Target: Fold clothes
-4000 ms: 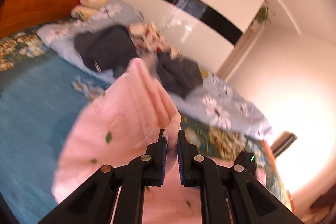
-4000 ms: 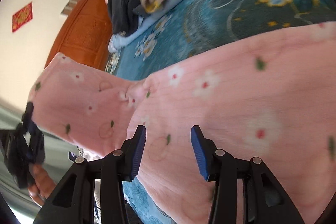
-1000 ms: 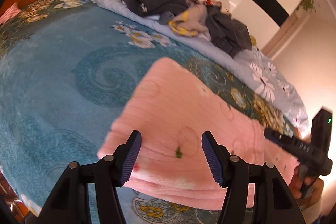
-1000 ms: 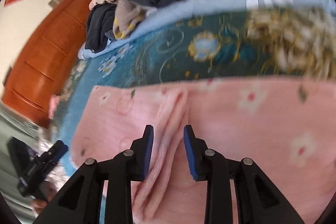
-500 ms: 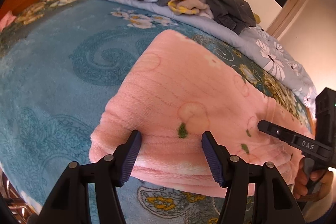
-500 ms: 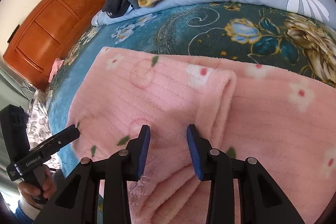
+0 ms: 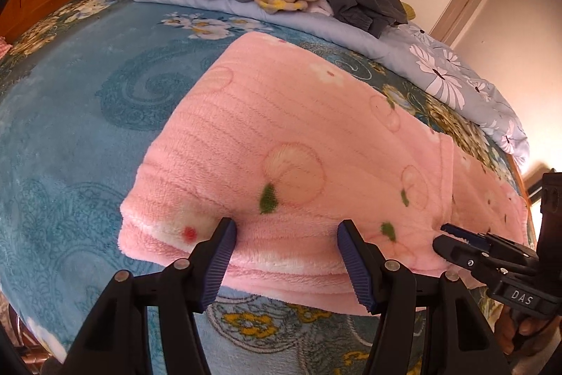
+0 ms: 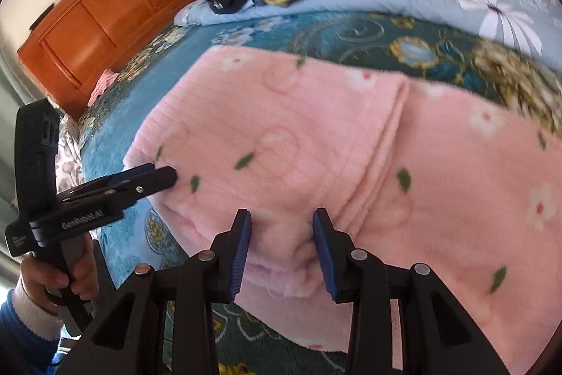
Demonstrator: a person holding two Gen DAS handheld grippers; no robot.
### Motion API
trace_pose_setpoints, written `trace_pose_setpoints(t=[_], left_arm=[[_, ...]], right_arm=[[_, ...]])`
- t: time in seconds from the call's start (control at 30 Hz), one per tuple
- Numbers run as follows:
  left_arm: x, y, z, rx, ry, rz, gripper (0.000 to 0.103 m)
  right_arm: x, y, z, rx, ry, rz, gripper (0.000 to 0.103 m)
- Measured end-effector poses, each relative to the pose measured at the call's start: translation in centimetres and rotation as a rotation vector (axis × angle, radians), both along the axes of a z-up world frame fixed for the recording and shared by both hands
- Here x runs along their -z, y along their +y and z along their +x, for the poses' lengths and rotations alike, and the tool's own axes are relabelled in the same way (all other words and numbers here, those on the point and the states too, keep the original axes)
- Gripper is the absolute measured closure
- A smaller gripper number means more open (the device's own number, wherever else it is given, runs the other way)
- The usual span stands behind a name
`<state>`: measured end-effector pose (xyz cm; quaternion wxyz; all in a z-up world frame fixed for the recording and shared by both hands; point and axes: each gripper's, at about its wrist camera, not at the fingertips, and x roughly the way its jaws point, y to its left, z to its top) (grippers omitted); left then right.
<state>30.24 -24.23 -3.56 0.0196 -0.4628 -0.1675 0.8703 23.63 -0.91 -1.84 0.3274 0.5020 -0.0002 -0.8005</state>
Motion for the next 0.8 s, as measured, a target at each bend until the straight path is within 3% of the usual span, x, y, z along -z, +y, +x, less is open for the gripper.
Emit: trace_pose_setpoints(t=[0.1, 0.27, 0.4, 0.53, 0.6, 0.7, 0.8], left_arm=[[-0.6, 0.3, -0.2, -0.014, -0.017, -0.002, 0.039], [-3.7, 2.8, -0.9, 0.054, 0.033, 0.080, 0.039], [-4.9, 8.0, -2.1, 0.178, 0.046, 0.022, 0.039], [-4.0, 13.7, -2.8, 0.299, 0.036, -0.030, 0.039], [-3.1, 15.8, -2.7, 0.330, 0.019, -0.068, 0.039], [-2.0, 17.1, -2.4, 0.338, 0.010, -0.140, 0.038], [-2.2, 17.0, -2.3, 0.355, 0.015, -0.136, 0.038]], right_arm=[[0.4, 0.3, -0.1, 0.010, -0.007, -0.030, 0.065], [-1.2, 2.1, -0.4, 0.047, -0.051, -0.122, 0.065], [-2.6, 6.8, -0.3, 0.140, -0.072, -0.184, 0.065], [-4.1, 16.5, 1.1, 0.369, -0.030, -0.165, 0.065], [-4.7, 22.8, 2.4, 0.538, -0.016, -0.178, 0.057], [-4.1, 30.8, 5.4, 0.773, -0.048, -0.237, 0.055], [-2.1, 35.3, 7.6, 0.957, -0.080, -0.308, 0.054]])
